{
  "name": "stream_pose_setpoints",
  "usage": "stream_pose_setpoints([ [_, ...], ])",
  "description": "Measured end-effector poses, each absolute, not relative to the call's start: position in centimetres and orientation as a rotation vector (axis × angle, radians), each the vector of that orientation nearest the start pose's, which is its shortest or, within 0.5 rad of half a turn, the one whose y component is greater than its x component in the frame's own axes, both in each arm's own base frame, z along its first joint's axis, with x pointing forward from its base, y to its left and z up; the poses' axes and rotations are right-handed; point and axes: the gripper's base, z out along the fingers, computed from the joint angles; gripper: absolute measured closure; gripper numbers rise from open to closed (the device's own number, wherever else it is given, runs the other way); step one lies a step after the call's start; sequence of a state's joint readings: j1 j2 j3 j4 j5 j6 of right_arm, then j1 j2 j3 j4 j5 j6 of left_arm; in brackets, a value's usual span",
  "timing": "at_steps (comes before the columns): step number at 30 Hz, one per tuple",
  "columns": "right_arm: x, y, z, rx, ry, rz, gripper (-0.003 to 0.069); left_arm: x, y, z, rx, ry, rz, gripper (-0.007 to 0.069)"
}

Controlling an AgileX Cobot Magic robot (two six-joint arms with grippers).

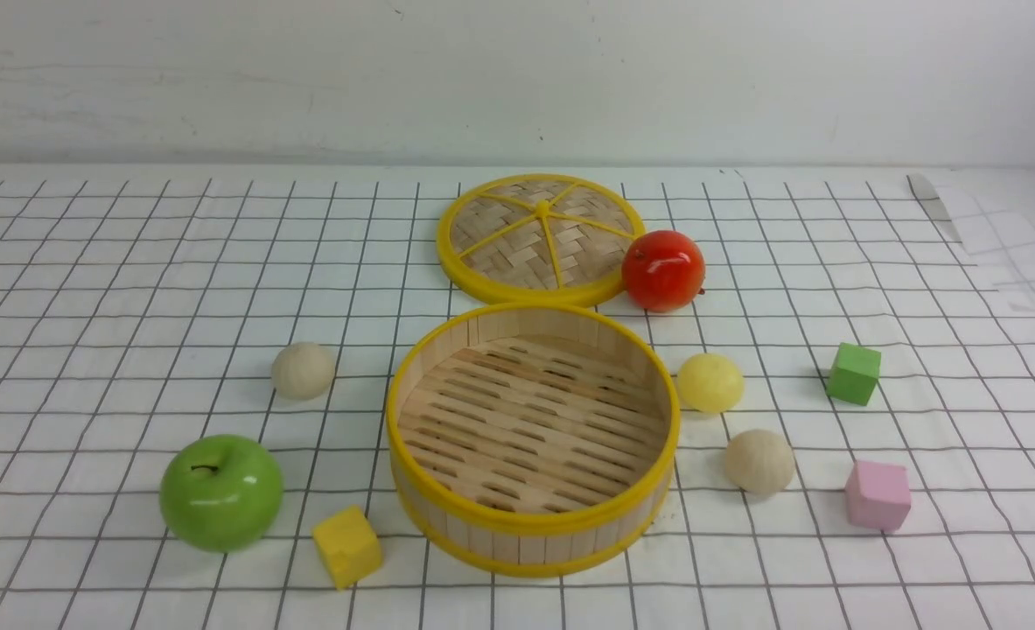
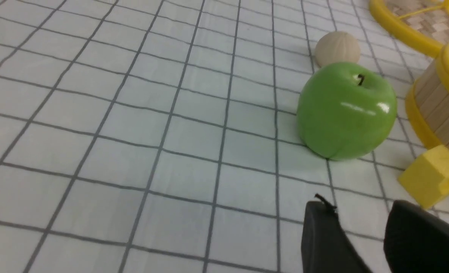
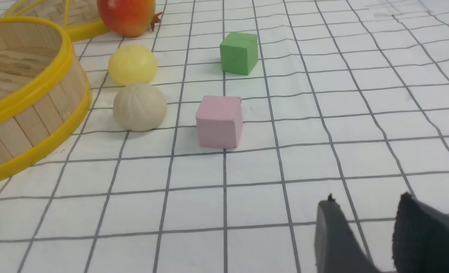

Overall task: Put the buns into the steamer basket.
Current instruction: Use the left arm to grab a steamed stuffed bun

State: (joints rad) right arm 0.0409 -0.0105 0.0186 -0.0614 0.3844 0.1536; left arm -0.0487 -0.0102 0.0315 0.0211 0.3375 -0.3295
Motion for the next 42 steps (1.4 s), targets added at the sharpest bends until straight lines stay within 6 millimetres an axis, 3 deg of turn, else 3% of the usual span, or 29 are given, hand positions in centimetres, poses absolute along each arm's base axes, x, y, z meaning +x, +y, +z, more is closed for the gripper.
stream_pose_setpoints([
  [4,5.2,0.0,17.3,0.068,1.875,0.073,0.0419,5.5,-0.2,17.9,-0.234,1.758,-0.253,0.0386],
  [11,5.2,0.0,17.3,0.068,1.875,0.073,0.0419,5.6,-0.3,21.1,-0.227,1.405,-0.347,0.0386],
  [12,5.2,0.0,17.3,0.068,1.875,0.073,0.0419,5.4,-0.2,22.1,-0.265,1.292,-0.415,0.0386],
  [16,5.2,0.0,17.3,0.068,1.875,0.073,0.0419,4.9,0.2,23.9,-0.357,1.129,-0.526,0.0386],
  [20,5.2,0.0,17.3,0.068,1.875,0.073,0.0419,3.4,0.5,29.9,-0.335,0.979,-0.538,0.0386],
  [23,5.2,0.0,17.3,0.068,1.875,0.073,0.0419,3.5,0.4,32.4,-0.324,0.986,-0.535,0.0386],
  [25,5.2,0.0,17.3,0.068,1.875,0.073,0.0419,4.0,0.1,35.1,-0.315,1.053,-0.532,0.0386],
  [27,5.2,0.0,17.3,0.068,1.875,0.073,0.0419,5.2,-0.2,36.4,-0.319,1.203,-0.531,0.0386],
  [29,5.2,0.0,17.3,0.068,1.875,0.073,0.0419,6.7,-0.7,36.2,-0.335,1.427,-0.526,0.0386],
  [32,5.2,0.0,17.3,0.068,1.875,0.073,0.0419,9.6,-1.4,33.2,-0.383,1.838,-0.493,0.0386],
  [34,5.2,0.0,17.3,0.068,1.875,0.073,0.0419,11.1,-1.6,31.5,-0.412,2.022,-0.47,0.0386],
  [38,5.2,0.0,17.3,0.068,1.875,0.073,0.0419,13.4,-1.8,30.1,-0.462,2.121,-0.478,0.0386],
  [42,5.2,0.0,17.3,0.068,1.875,0.073,0.0419,17.1,-2.2,28.4,-0.546,2.179,-0.527,0.0386],
])
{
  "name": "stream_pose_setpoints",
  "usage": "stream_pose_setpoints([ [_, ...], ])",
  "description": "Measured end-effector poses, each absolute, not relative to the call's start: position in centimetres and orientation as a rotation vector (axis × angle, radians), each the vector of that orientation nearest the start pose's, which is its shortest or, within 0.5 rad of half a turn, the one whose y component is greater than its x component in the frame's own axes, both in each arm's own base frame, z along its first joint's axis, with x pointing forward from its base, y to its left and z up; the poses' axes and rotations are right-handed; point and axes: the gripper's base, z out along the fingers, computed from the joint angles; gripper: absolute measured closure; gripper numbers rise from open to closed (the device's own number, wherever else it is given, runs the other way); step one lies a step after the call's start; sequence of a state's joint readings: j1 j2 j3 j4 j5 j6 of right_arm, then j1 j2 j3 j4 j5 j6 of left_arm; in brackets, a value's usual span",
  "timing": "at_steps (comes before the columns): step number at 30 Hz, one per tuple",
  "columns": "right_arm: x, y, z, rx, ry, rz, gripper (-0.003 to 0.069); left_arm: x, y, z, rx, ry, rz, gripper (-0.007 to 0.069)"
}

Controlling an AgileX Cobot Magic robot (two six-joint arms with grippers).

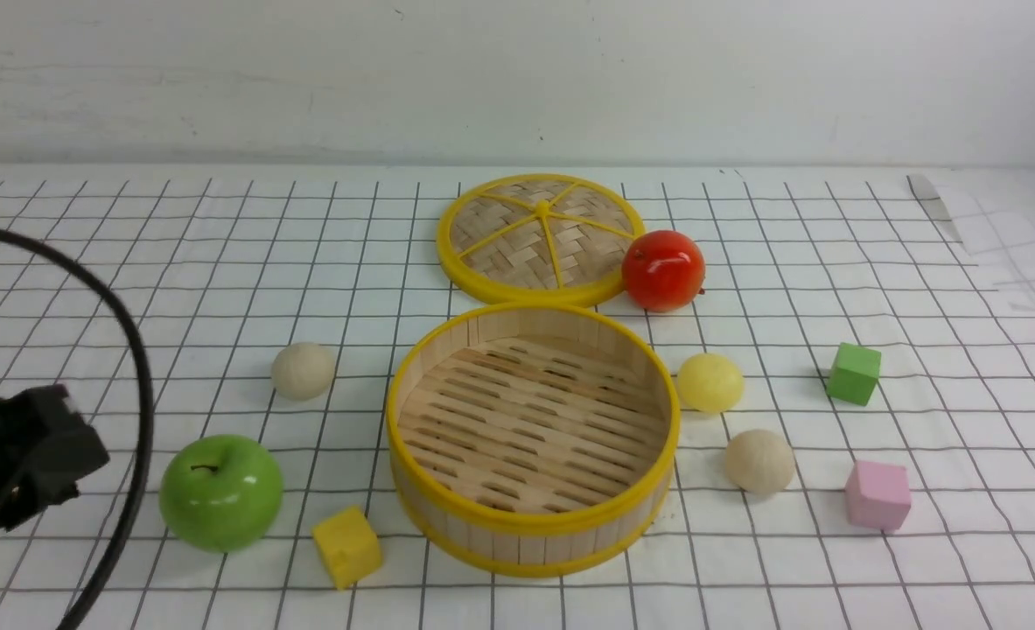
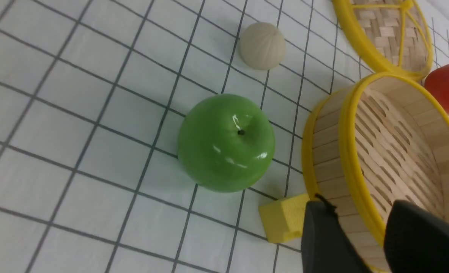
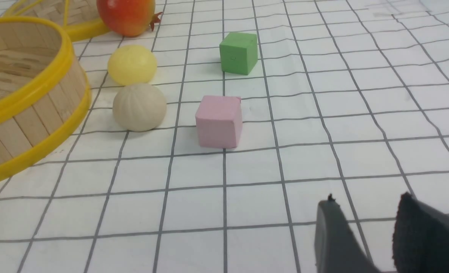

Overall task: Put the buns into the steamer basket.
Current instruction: Use the left arm to grab a steamed stuffed bun

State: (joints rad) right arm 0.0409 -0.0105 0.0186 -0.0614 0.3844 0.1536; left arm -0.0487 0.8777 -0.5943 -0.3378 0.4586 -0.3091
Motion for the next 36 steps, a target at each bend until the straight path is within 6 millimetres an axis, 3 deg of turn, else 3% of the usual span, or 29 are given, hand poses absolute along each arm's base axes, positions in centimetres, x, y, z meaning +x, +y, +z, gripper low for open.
stream_pose_setpoints([
  [4,5.2,0.0,17.3,0.068,1.875,0.073,0.0419,20.3,-2.4,27.8,-0.464,2.275,-0.47,0.0386],
  [11,5.2,0.0,17.3,0.068,1.875,0.073,0.0419,29.6,-3.3,29.1,-0.124,2.444,-0.368,0.0386],
  [12,5.2,0.0,17.3,0.068,1.875,0.073,0.0419,29.9,-3.3,29.1,-0.124,2.446,-0.369,0.0386],
  [13,5.2,0.0,17.3,0.068,1.875,0.073,0.0419,32.0,-3.5,29.0,-0.086,2.466,-0.362,0.0386],
  [18,5.2,0.0,17.3,0.068,1.875,0.073,0.0419,37.8,-3.9,27.4,-0.05,2.533,-0.368,0.0386],
  [27,5.2,0.0,17.3,0.068,1.875,0.073,0.0419,42.8,-3.9,23.7,0.053,2.608,-0.276,0.0386],
  [31,5.2,0.0,17.3,0.068,1.875,0.073,0.0419,43.6,-4.9,22.0,0.216,2.643,-0.139,0.0386],
  [36,5.2,0.0,17.3,0.068,1.875,0.073,0.0419,44.1,-7.0,20.8,0.271,2.635,-0.12,0.0386],
])
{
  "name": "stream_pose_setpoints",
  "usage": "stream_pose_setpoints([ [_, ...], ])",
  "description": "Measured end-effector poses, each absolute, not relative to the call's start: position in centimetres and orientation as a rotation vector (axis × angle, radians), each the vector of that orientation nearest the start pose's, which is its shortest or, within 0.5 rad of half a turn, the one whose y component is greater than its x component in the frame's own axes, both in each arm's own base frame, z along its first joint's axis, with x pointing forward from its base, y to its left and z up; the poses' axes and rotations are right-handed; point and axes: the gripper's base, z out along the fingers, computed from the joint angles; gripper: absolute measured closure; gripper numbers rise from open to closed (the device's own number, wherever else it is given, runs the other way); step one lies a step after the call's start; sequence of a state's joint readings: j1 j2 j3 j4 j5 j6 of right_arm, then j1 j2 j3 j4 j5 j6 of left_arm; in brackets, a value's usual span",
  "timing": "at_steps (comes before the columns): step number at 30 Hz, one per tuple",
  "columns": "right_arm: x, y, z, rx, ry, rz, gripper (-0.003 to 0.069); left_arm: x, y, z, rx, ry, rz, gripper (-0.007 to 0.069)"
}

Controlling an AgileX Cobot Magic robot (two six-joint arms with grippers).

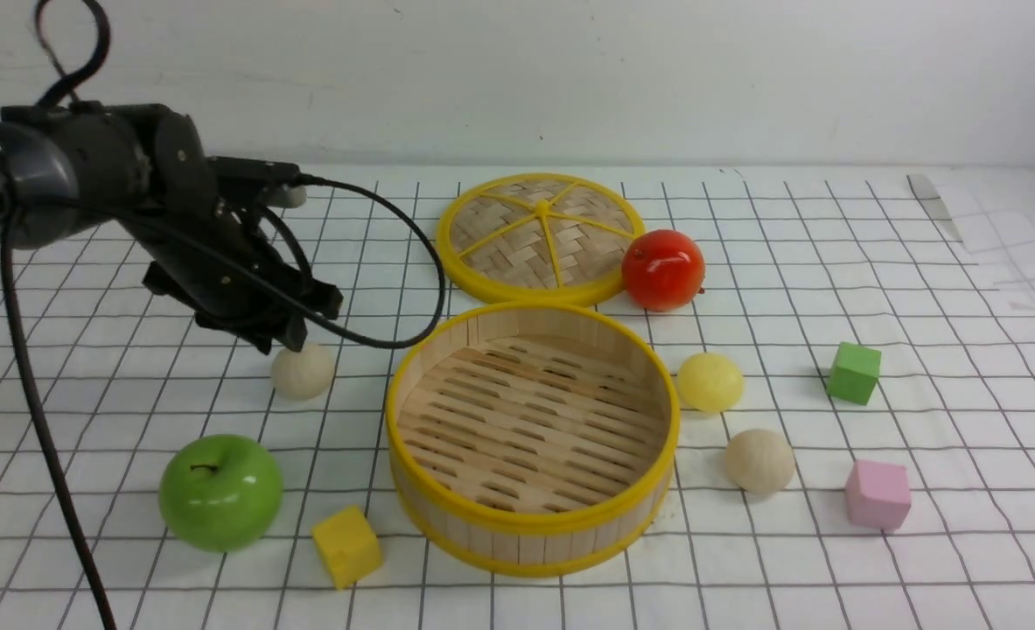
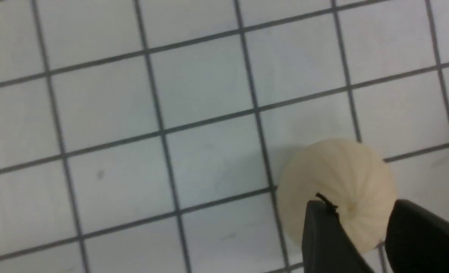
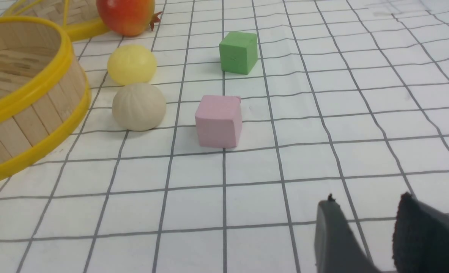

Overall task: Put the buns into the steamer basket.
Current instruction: Use the left arm to grab a steamed stuffed bun, then use the left arm to put the steamed stuffed bun into the steamer

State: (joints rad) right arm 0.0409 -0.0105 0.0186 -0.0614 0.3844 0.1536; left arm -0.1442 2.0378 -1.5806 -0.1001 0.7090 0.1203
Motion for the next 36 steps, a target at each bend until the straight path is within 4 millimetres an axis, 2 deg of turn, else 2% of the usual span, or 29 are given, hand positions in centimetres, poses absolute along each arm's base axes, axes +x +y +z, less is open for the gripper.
stream_pose_setpoints([
  [6,5.2,0.0,17.3,0.068,1.875,0.073,0.0419,44.7,-7.2,18.9,0.171,2.658,-0.134,0.0386],
  [12,5.2,0.0,17.3,0.068,1.875,0.073,0.0419,44.9,-7.2,18.4,0.156,2.665,-0.137,0.0389],
  [16,5.2,0.0,17.3,0.068,1.875,0.073,0.0419,44.8,-7.2,18.4,0.155,2.672,-0.137,0.0455],
  [18,5.2,0.0,17.3,0.068,1.875,0.073,0.0419,44.8,-7.2,18.3,0.158,2.676,-0.137,0.0517],
  [20,5.2,0.0,17.3,0.068,1.875,0.073,0.0419,44.8,-7.2,18.3,0.158,2.677,-0.138,0.061],
  [24,5.2,0.0,17.3,0.068,1.875,0.073,0.0419,44.8,-7.3,18.8,0.159,2.679,-0.142,0.0637],
  [26,5.2,0.0,17.3,0.068,1.875,0.073,0.0419,44.7,-7.3,19.4,0.158,2.682,-0.149,0.0637],
  [30,5.2,0.0,17.3,0.068,1.875,0.073,0.0419,43.3,-7.6,23.3,0.133,2.651,-0.242,0.0637],
  [32,5.2,0.0,17.3,0.068,1.875,0.073,0.0419,42.2,-8.5,26.1,0.16,2.607,-0.348,0.0637],
  [36,5.2,0.0,17.3,0.068,1.875,0.073,0.0419,40.1,-11.6,29.8,0.248,2.529,-0.54,0.0637],
])
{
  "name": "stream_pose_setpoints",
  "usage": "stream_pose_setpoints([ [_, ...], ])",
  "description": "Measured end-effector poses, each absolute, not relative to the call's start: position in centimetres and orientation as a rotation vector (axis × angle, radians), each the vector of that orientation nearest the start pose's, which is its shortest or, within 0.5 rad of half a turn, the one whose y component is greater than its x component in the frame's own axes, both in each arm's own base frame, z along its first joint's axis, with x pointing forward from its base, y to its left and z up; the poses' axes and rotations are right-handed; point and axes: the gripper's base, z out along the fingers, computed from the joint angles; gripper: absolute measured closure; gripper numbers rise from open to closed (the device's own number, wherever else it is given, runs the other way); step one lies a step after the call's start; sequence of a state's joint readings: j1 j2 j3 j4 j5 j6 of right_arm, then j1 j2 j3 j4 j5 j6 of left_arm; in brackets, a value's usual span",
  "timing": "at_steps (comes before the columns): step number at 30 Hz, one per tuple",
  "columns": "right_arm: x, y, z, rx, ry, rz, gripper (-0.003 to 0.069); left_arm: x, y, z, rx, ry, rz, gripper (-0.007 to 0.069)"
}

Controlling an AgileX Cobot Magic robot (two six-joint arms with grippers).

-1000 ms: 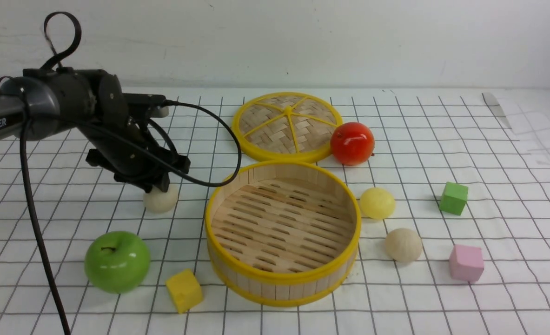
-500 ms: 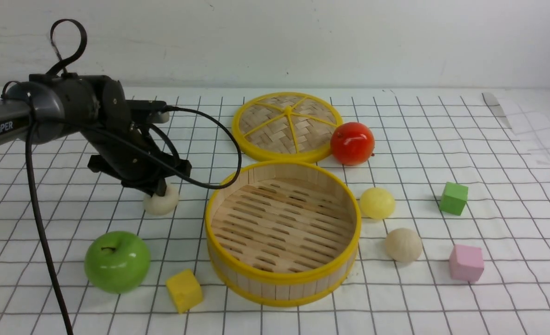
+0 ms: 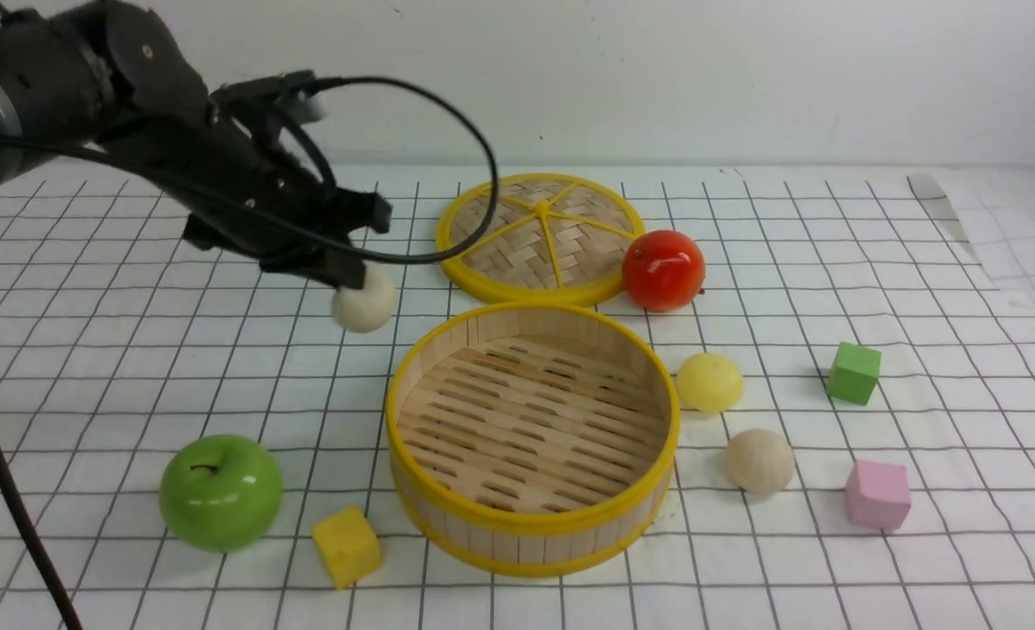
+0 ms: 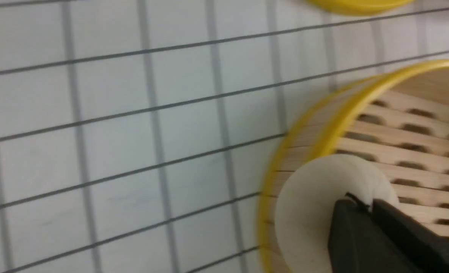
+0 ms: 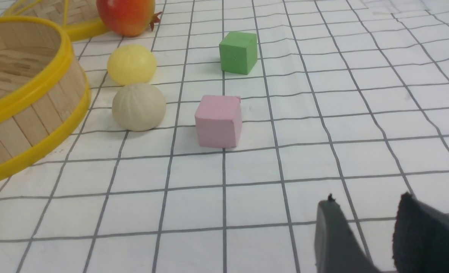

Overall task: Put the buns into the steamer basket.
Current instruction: Use the left arm to put the steamed stuffed bun into the steamer

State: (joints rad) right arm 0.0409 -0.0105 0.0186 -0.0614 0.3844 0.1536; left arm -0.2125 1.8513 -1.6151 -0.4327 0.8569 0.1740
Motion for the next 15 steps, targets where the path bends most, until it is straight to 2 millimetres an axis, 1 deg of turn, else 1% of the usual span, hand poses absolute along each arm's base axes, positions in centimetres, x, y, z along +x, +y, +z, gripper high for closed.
stream_pose_setpoints([
  [3,5.2,0.0,17.3,0.068,1.875,0.073,0.0419,38.9,-14.4,30.3,0.335,2.515,-0.601,0.0637],
  [4,5.2,0.0,17.3,0.068,1.875,0.073,0.0419,38.9,-14.8,30.1,0.347,2.518,-0.604,0.0637],
  [5,5.2,0.0,17.3,0.068,1.875,0.073,0.0419,38.6,-15.8,29.7,0.372,2.529,-0.613,0.0637],
  [6,5.2,0.0,17.3,0.068,1.875,0.073,0.0419,38.6,-17.1,28.6,0.401,2.559,-0.614,0.0637],
  [8,5.2,0.0,17.3,0.068,1.875,0.073,0.0419,38.7,-18.3,26.9,0.42,2.6,-0.586,0.0637],
  [9,5.2,0.0,17.3,0.068,1.875,0.073,0.0419,38.9,-18.8,25.7,0.42,2.632,-0.544,0.0637],
  [10,5.2,0.0,17.3,0.068,1.875,0.073,0.0419,38.9,-18.8,25.5,0.412,2.639,-0.545,0.0637],
  [12,5.2,0.0,17.3,0.068,1.875,0.073,0.0419,39.6,-18.7,23.0,0.369,2.712,-0.448,0.0636],
  [14,5.2,0.0,17.3,0.068,1.875,0.073,0.0419,39.9,-18.5,22.0,0.337,2.739,-0.396,0.0632],
  [15,5.2,0.0,17.3,0.068,1.875,0.073,0.0419,40.0,-18.4,21.9,0.337,2.741,-0.384,0.0631],
])
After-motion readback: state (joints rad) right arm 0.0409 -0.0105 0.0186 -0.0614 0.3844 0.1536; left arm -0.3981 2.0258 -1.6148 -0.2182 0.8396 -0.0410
